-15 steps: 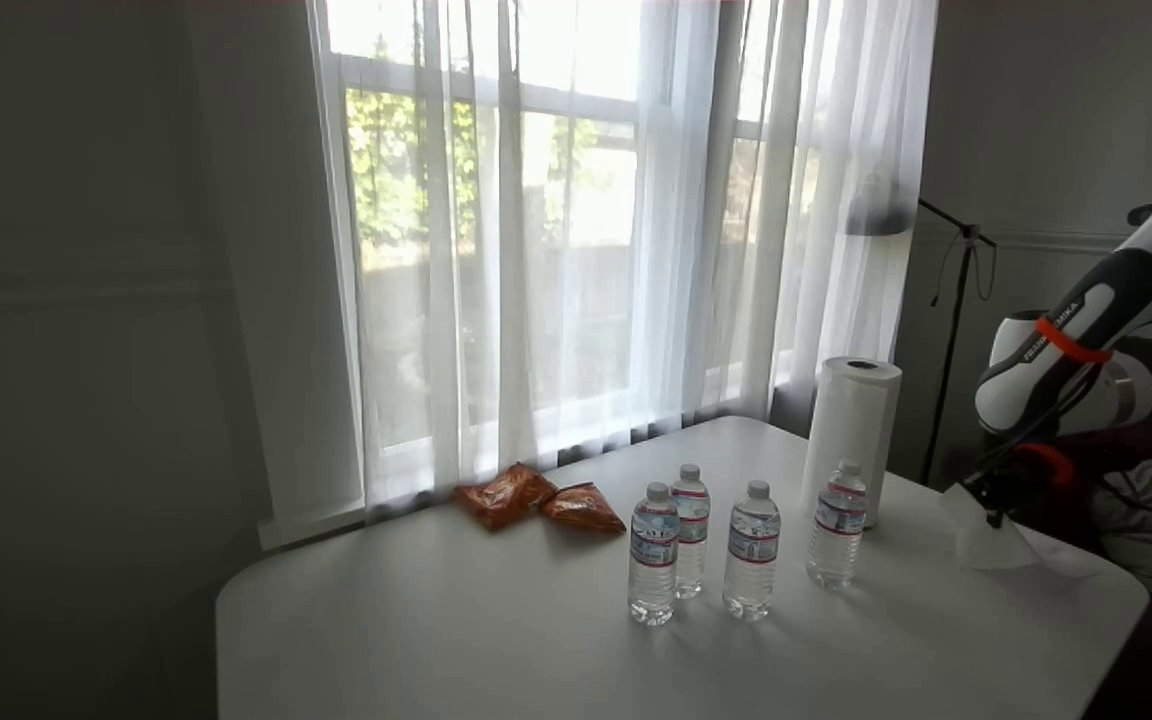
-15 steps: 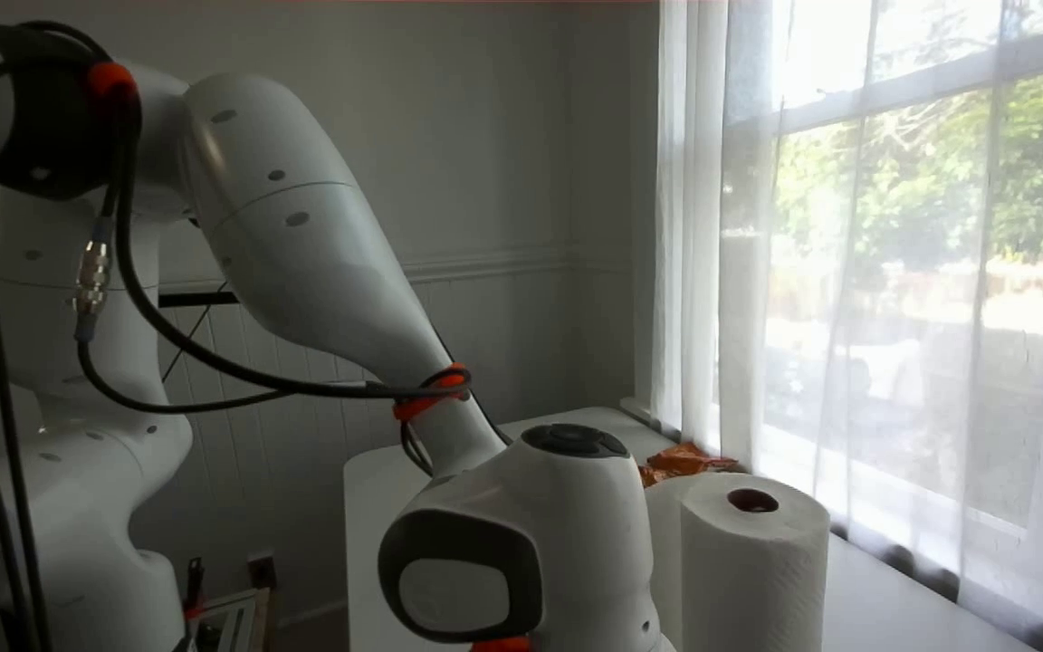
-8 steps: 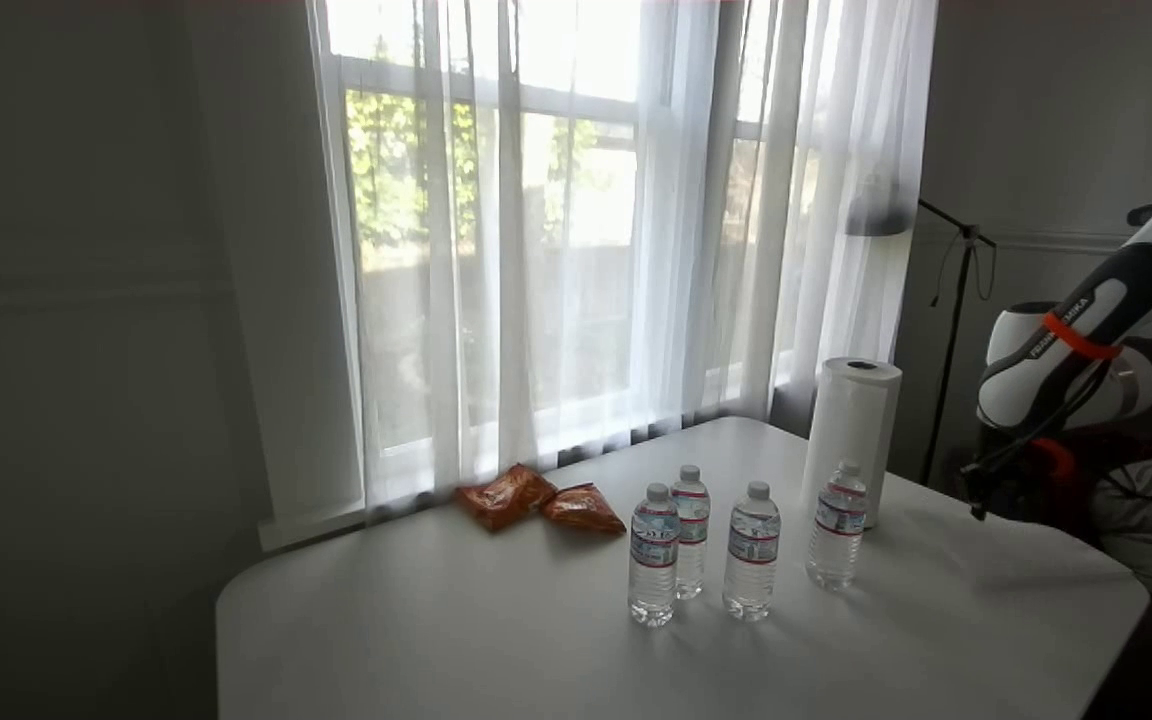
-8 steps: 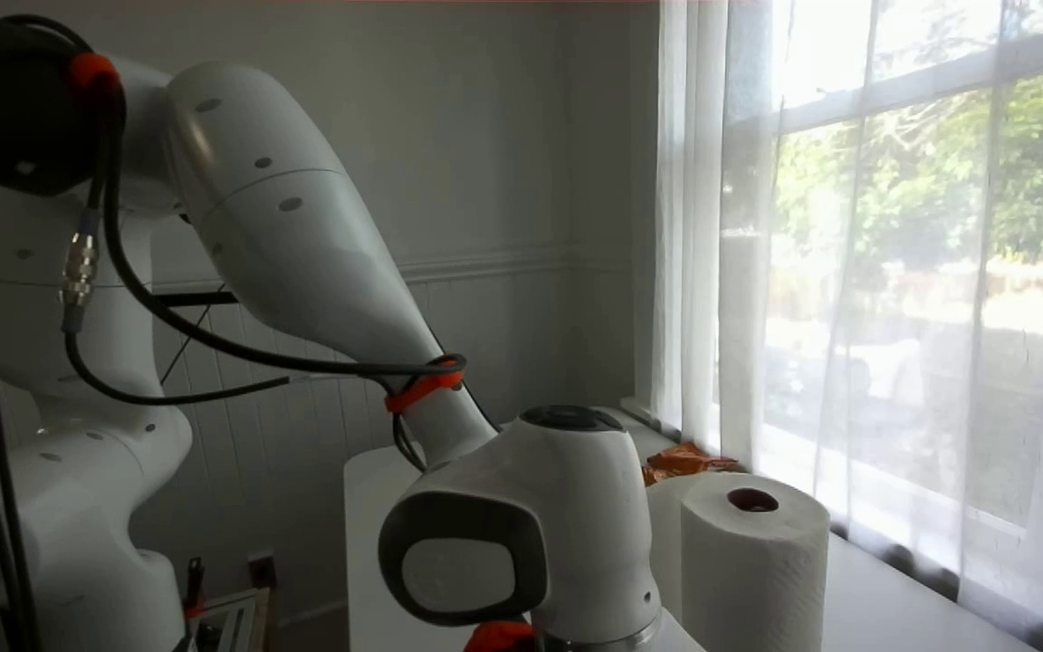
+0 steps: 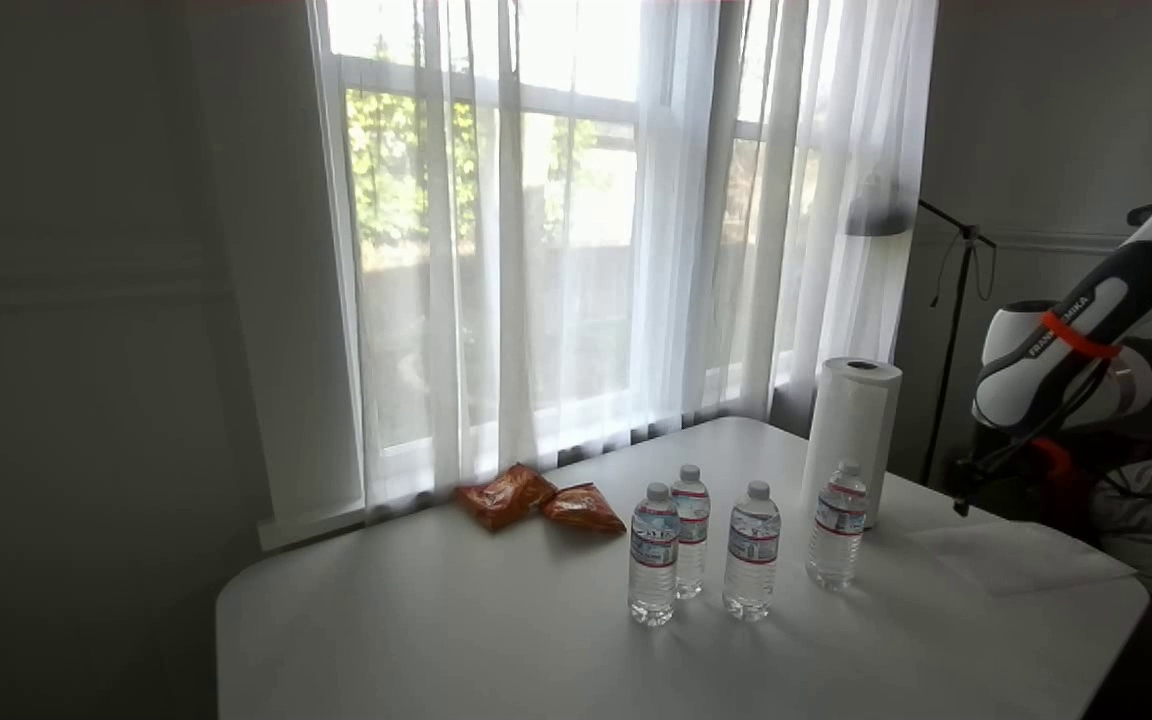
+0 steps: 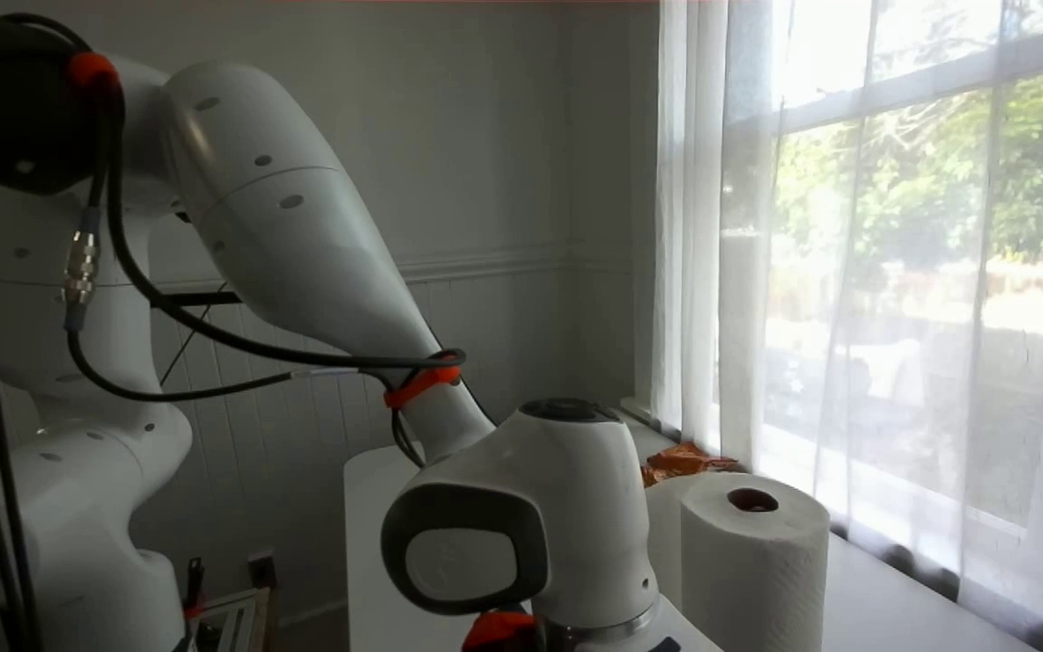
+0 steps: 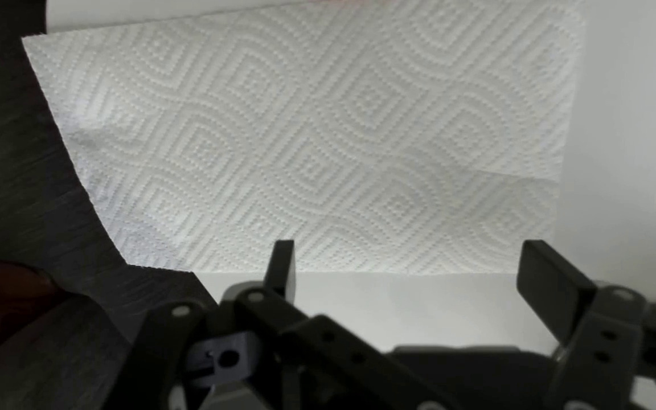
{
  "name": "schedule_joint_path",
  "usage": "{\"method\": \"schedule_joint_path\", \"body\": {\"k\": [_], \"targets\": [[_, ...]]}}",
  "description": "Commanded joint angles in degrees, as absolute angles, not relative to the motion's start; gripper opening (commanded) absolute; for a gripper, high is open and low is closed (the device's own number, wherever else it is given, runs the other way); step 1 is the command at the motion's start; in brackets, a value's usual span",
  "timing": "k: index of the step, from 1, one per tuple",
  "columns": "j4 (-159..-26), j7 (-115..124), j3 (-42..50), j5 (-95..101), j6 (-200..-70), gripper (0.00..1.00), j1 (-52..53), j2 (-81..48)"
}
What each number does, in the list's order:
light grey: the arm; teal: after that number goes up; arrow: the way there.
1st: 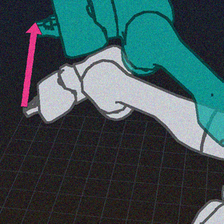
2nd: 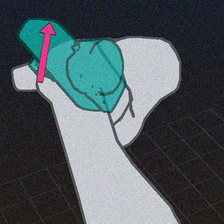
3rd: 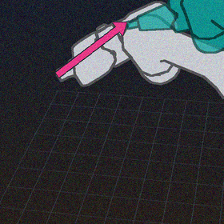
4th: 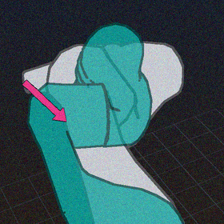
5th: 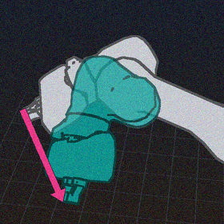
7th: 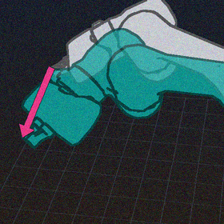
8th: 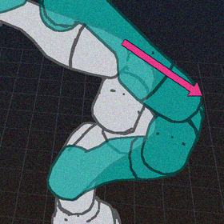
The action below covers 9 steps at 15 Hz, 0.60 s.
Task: Move the piece of paper towel to the right
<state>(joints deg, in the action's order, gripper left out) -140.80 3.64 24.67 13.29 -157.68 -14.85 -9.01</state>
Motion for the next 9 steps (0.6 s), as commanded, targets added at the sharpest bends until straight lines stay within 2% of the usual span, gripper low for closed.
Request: {"method": "schedule_joint_path", "body": {"k": [1, 9], "targets": [[-143.9, -2.4, 23.8, 12.5, -151.8, 1.0, -17.1, 1.3], [-138.8, -1.6, 20.7, 16.1, -123.8, 1.0, -20.7, 20.3]]}}
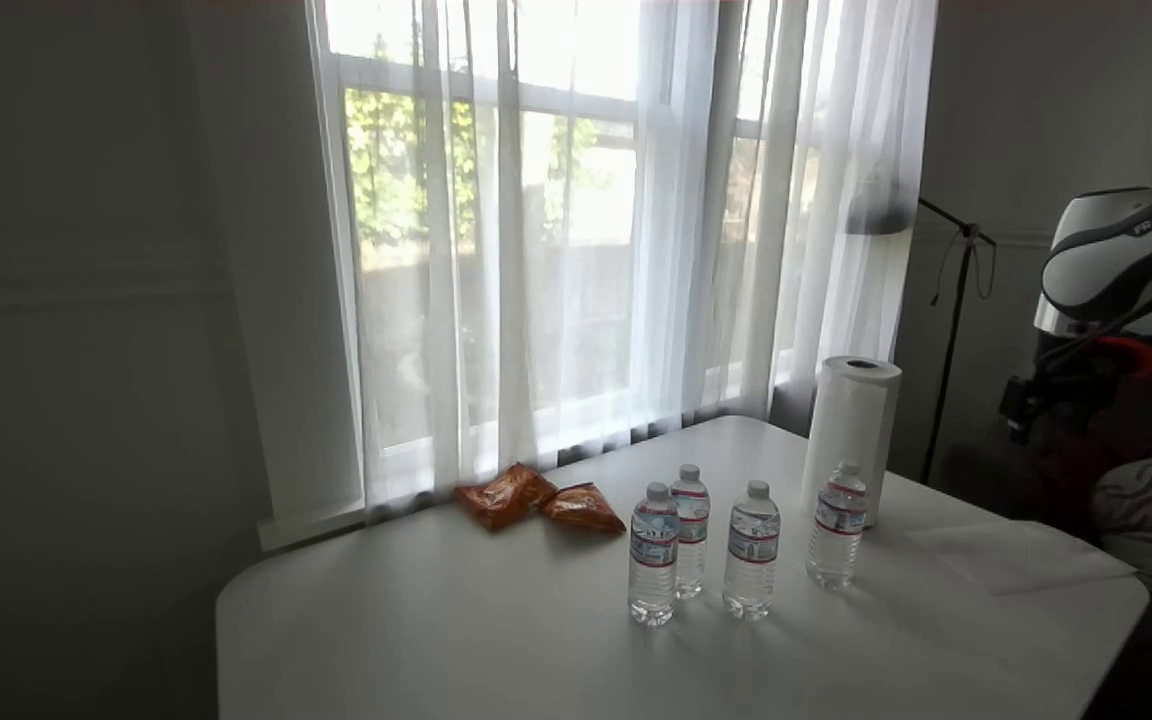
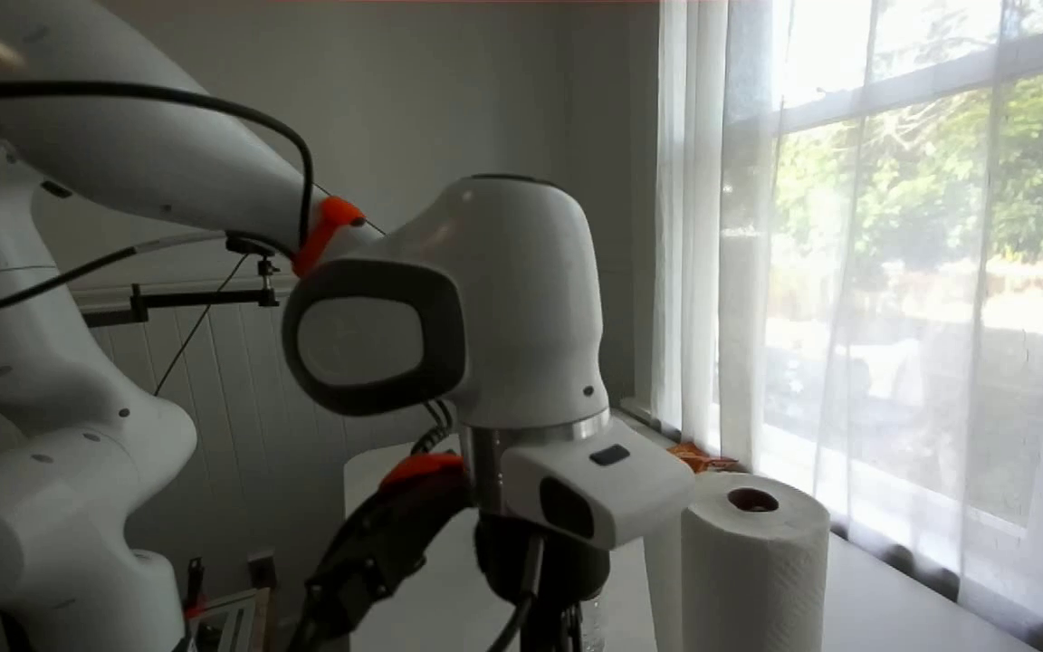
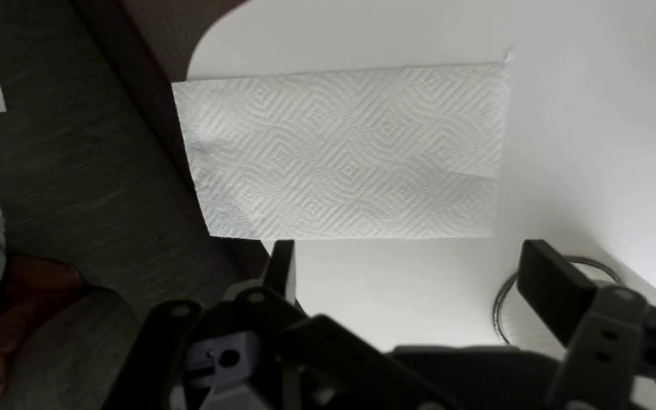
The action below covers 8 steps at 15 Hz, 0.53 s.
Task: Move the piece of paper towel to the right
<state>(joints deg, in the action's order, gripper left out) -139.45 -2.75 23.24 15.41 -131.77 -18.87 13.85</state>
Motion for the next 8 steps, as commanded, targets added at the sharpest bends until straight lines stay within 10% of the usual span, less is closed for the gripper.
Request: {"method": "schedule_joint_path", "body": {"k": [1, 8], "targets": [[-138.0, -2.0, 20.3, 15.3, -121.1, 1.0, -20.8, 21.6], [-136.3, -2.6, 19.0, 15.1, -116.9, 1.0, -20.3, 23.7]]}}
